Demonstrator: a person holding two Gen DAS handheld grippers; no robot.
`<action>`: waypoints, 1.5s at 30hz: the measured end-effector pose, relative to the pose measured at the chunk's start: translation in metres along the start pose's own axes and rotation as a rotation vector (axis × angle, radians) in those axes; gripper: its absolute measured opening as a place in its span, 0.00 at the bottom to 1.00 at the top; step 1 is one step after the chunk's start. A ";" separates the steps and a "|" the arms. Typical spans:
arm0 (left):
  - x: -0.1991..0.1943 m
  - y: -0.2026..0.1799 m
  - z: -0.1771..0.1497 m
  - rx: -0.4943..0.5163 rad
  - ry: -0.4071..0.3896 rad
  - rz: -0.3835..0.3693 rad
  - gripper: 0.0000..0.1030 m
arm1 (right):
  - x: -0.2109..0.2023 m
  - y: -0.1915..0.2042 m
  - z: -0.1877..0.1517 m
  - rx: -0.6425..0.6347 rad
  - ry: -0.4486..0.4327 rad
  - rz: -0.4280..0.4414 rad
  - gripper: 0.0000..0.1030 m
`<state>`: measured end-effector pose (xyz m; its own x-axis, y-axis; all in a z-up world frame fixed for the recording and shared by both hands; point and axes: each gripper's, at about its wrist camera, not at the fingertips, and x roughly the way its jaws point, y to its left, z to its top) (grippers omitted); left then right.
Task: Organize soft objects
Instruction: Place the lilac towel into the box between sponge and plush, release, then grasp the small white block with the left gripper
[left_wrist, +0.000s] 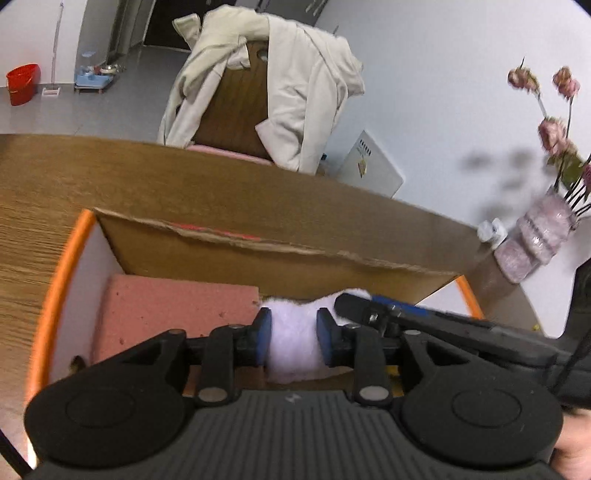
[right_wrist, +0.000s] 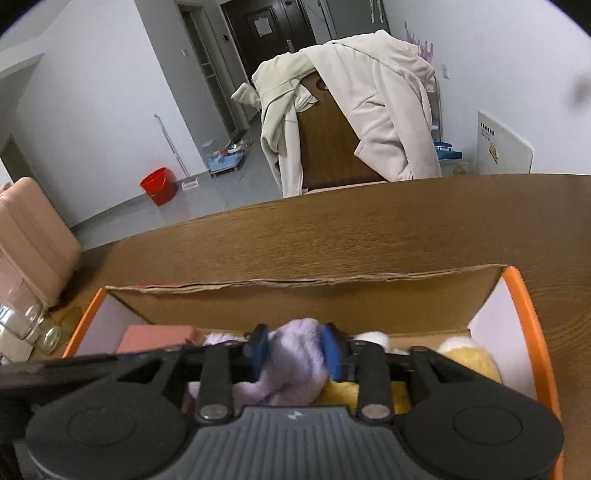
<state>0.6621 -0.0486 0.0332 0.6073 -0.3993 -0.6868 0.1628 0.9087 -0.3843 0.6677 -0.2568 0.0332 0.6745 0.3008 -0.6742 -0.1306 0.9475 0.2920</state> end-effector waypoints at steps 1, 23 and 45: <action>-0.011 -0.002 0.001 0.002 -0.016 -0.003 0.36 | -0.008 -0.001 0.001 0.006 0.001 0.004 0.42; -0.312 -0.050 -0.174 0.286 -0.362 0.029 0.68 | -0.354 0.022 -0.148 -0.213 -0.342 0.084 0.59; -0.328 -0.020 -0.350 0.184 -0.348 0.092 0.79 | -0.351 0.042 -0.352 -0.206 -0.356 0.019 0.60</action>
<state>0.1874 0.0214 0.0507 0.8478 -0.2786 -0.4513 0.2123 0.9580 -0.1927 0.1693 -0.2843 0.0436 0.8752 0.2959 -0.3827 -0.2636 0.9550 0.1356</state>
